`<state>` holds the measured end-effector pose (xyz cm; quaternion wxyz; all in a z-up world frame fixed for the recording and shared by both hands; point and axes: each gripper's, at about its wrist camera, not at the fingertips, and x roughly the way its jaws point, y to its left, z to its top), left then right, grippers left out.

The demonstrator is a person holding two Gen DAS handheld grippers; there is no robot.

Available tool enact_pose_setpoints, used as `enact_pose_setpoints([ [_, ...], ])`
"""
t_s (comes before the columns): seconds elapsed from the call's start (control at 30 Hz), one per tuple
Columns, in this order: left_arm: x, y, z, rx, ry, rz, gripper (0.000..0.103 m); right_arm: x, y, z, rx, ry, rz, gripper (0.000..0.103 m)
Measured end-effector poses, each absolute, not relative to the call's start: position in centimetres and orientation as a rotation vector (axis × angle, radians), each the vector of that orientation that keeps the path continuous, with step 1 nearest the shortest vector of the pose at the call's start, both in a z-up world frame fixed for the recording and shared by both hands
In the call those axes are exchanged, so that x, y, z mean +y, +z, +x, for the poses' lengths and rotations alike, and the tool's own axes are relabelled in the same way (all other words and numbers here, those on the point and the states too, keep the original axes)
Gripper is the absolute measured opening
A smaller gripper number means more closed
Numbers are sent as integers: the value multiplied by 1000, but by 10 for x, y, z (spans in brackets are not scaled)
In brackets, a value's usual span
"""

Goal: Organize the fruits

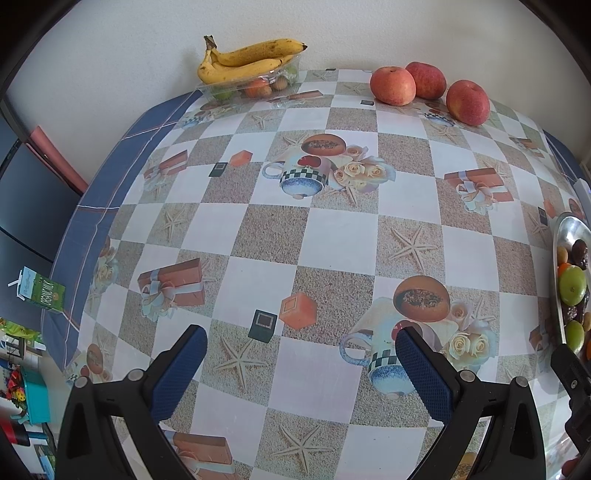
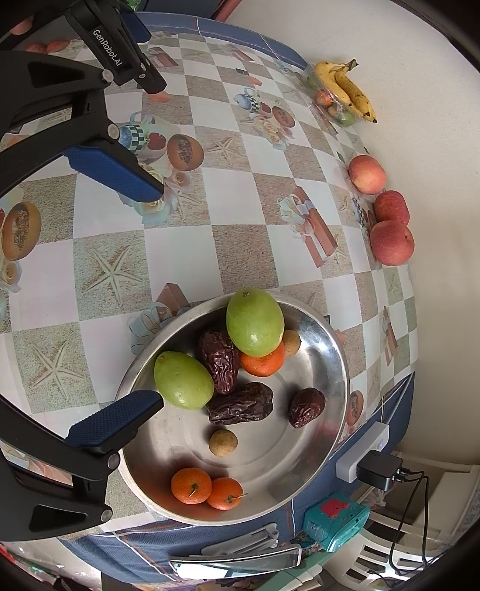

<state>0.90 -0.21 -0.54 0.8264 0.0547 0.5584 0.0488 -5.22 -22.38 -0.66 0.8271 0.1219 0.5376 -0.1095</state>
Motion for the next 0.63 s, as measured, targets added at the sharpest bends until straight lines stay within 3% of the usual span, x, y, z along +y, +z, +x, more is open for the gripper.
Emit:
enact_pose_setpoints([
  [0.63,-3,-8,8,1201,104,115,103,-222,-9,-51,1157,-222,249,102],
])
